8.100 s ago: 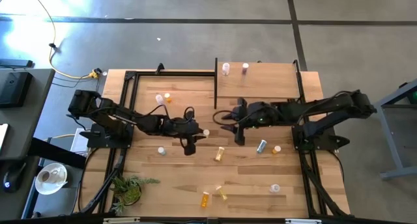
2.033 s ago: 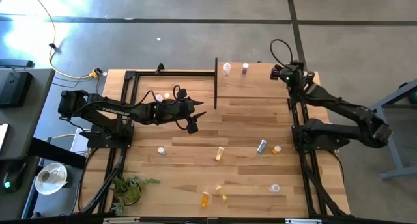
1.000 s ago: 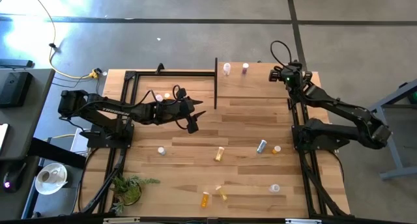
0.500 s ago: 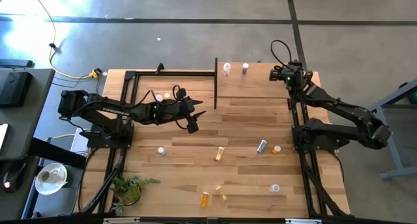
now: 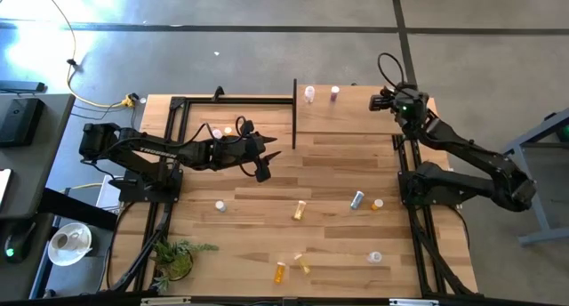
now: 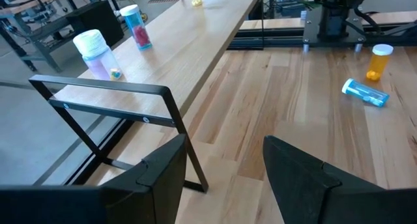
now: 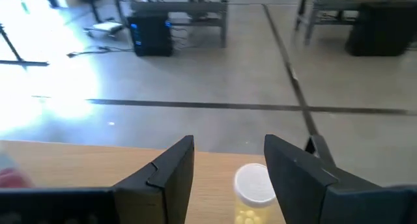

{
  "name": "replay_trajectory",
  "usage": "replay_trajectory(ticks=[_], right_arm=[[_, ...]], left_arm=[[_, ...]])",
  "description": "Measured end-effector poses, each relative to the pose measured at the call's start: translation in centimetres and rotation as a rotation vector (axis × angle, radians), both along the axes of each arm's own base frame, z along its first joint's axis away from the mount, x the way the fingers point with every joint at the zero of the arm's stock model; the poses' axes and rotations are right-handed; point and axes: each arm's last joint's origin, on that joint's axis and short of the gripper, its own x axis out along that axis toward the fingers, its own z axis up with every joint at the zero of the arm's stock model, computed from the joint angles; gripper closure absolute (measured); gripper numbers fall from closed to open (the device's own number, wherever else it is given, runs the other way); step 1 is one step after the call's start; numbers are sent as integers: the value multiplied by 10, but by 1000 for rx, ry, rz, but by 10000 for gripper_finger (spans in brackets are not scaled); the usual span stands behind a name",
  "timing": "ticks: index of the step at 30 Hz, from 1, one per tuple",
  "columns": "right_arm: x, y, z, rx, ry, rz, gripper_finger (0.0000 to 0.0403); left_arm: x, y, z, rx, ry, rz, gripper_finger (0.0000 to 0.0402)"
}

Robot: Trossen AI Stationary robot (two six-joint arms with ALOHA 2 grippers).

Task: Pick and place medicine bottles onto shelf by color
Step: Put the middle orange pill bottle on the shelf

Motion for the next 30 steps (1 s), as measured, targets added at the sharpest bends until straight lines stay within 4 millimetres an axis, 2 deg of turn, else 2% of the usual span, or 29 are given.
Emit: replay_trajectory(ticks=[7, 17, 25, 30], right_arm=[[0, 15, 11, -46, 19, 178, 225], [18, 45, 16, -76, 27, 502, 225], [29, 70, 5, 56, 13, 695, 225], [32, 85, -1, 151, -14, 762, 225]], left_arm=[[0, 1, 0, 7, 1, 18, 209], [0, 1, 0, -12, -12, 33, 210], [0, 0, -1, -68, -40, 48, 209], [0, -1, -1, -114, -53, -2, 209]])
